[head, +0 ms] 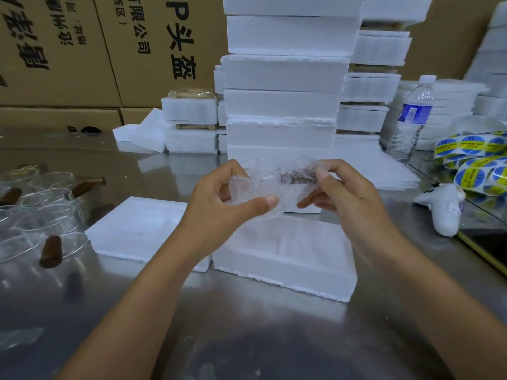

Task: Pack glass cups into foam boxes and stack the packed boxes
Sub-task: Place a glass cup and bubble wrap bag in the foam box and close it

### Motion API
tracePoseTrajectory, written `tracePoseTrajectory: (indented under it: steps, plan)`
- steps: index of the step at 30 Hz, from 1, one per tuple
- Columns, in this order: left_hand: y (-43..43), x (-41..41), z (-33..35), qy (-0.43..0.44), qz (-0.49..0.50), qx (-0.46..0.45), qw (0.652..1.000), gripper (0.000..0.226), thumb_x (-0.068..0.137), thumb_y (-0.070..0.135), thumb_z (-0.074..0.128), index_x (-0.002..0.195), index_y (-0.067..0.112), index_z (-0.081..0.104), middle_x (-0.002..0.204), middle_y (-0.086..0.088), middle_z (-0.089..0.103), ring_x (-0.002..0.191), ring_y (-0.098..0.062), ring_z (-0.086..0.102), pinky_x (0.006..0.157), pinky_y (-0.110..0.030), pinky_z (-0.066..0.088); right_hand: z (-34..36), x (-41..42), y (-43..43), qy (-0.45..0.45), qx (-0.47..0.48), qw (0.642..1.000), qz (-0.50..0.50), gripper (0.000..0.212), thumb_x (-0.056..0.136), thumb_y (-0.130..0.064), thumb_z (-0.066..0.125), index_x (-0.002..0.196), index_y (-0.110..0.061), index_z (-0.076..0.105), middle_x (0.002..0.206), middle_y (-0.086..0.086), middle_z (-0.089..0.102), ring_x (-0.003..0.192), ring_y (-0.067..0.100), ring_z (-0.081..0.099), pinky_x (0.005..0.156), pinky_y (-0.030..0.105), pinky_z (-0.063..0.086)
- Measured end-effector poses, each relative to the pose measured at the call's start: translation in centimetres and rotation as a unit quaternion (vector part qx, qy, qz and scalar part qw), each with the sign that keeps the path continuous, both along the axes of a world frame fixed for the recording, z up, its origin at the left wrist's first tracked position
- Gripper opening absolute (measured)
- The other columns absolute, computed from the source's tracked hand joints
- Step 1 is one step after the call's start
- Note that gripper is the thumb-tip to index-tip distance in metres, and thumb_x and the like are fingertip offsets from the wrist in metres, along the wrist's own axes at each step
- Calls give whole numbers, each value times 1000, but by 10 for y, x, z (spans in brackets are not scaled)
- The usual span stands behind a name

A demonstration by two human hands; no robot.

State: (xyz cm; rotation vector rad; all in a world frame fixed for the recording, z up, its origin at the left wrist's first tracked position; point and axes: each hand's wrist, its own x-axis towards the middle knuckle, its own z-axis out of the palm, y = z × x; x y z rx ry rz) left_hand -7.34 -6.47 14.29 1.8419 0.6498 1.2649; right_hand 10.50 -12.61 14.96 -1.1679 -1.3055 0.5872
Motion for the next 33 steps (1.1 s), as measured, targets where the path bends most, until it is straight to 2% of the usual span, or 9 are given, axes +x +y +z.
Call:
tracePoseTrajectory:
  steps: [4, 10, 14, 17, 21, 26, 28, 30, 33]
  plan:
    - [1, -7, 1, 42, -38, -27, 998, 39, 58, 46, 78, 67, 22, 48, 72, -1, 50, 69, -16, 47, 70, -33, 39, 4, 0, -1, 42, -23, 999, 12, 17, 92, -25, 54, 77, -17, 57, 61, -4, 64, 59, 12, 62, 83, 40, 48]
    - [4, -9, -2, 115, -30, -48, 992, 36, 76, 37, 77, 99, 49, 51, 115, 24, 51, 112, -5, 49, 89, -20, 37, 1, 5, 4, -5, -104, 995, 1, 18, 88, -15, 53, 70, -18, 51, 47, -9, 56, 52, 14, 60, 71, 34, 42]
    - [1, -5, -7, 142, -46, -34, 988, 56, 85, 25, 69, 118, 59, 39, 125, 38, 40, 115, 24, 34, 86, -2, 30, -4, 6, 7, -33, -135, 990, -7, 18, 89, -13, 49, 72, -18, 51, 47, -9, 57, 51, 12, 61, 67, 30, 44]
    - [0, -3, -9, 135, -62, -61, 987, 63, 86, 17, 68, 123, 58, 38, 136, 26, 40, 124, 11, 36, 90, -5, 29, -9, 5, 10, -41, -158, 987, -5, 14, 88, -14, 49, 74, -17, 50, 46, -9, 58, 50, 10, 62, 65, 30, 45]
    - [3, -2, -8, 105, -52, -115, 986, 44, 83, 27, 70, 114, 52, 53, 122, 32, 49, 102, 29, 40, 77, -7, 32, -15, 4, 12, -62, -171, 983, -5, 12, 86, -17, 51, 74, -18, 50, 49, -8, 59, 50, 10, 63, 62, 29, 41]
    - [7, 3, -6, 80, -5, -192, 978, 23, 96, 18, 51, 96, 36, 65, 115, 13, 62, 96, -29, 49, 65, -14, 49, -18, 3, 6, -158, -175, 972, -5, 13, 75, -36, 47, 74, -23, 46, 54, -12, 59, 58, 8, 63, 55, 21, 38]
    - [9, 1, -6, 85, -1, -202, 976, 33, 96, 6, 47, 94, 32, 67, 117, 10, 64, 95, -19, 61, 81, -19, 47, -19, 4, 4, -249, -153, 956, -26, 16, 72, -40, 45, 75, -24, 46, 58, -8, 56, 62, 10, 58, 53, 23, 38]
    - [9, -1, -6, 95, -8, -193, 976, 37, 94, -2, 47, 95, 30, 66, 112, 9, 67, 81, 6, 61, 69, -6, 42, -19, 6, 2, -311, -129, 941, -40, 17, 71, -39, 48, 76, -23, 48, 65, -9, 55, 62, 10, 50, 59, 28, 42]
    - [12, -4, -2, 35, 36, -166, 985, 34, 93, -2, 50, 94, 28, 64, 99, 8, 69, 85, 3, 64, 75, -11, 45, -13, 13, 3, -277, -109, 953, -59, 16, 67, -36, 58, 78, -27, 51, 78, -13, 58, 61, 5, 48, 57, 18, 41]
